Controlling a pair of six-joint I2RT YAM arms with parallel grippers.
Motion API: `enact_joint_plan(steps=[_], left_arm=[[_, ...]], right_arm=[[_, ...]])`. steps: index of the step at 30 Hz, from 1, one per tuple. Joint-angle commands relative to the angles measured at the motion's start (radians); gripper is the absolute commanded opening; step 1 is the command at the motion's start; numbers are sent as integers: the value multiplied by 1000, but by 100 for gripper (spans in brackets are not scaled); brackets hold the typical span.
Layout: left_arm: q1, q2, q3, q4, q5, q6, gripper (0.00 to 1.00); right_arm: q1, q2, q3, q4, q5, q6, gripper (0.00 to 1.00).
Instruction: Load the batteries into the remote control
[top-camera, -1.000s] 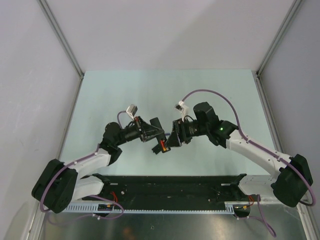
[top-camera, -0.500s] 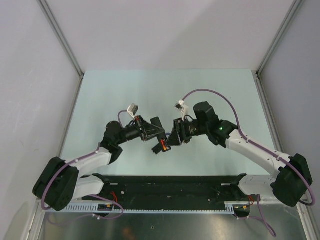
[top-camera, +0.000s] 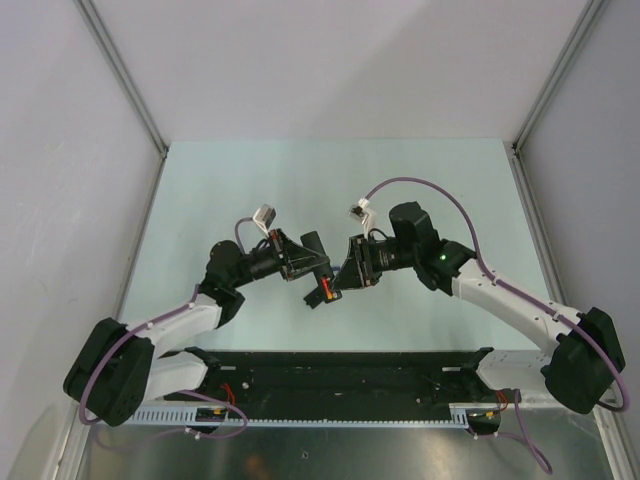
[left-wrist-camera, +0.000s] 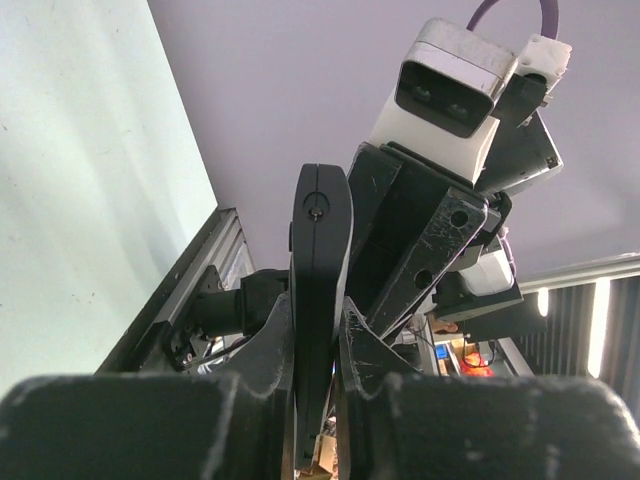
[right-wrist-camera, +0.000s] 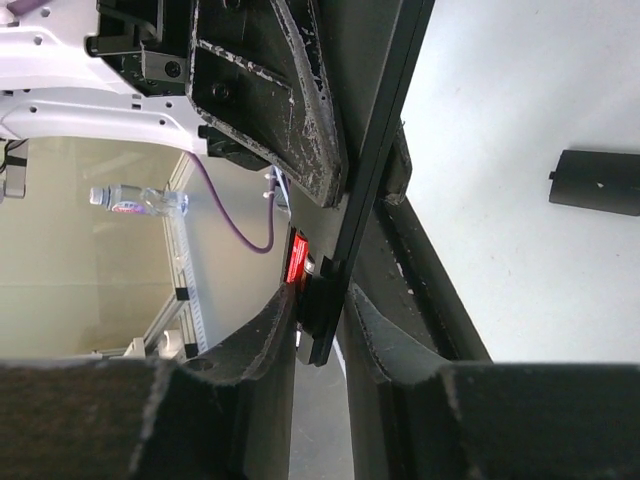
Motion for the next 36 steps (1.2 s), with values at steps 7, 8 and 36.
enact_joint_plan(steps=[7, 8, 36], left_arm=[[-7, -36, 34, 75, 12, -28, 0], [-9, -33, 30, 76, 10, -19, 0], [234, -257, -202, -45, 56, 82, 0]], right_arm=[[-19, -17, -18, 71, 16, 42, 55], [-22, -22, -16, 76, 20, 49, 57], [51, 98, -27, -67, 599, -99, 55]])
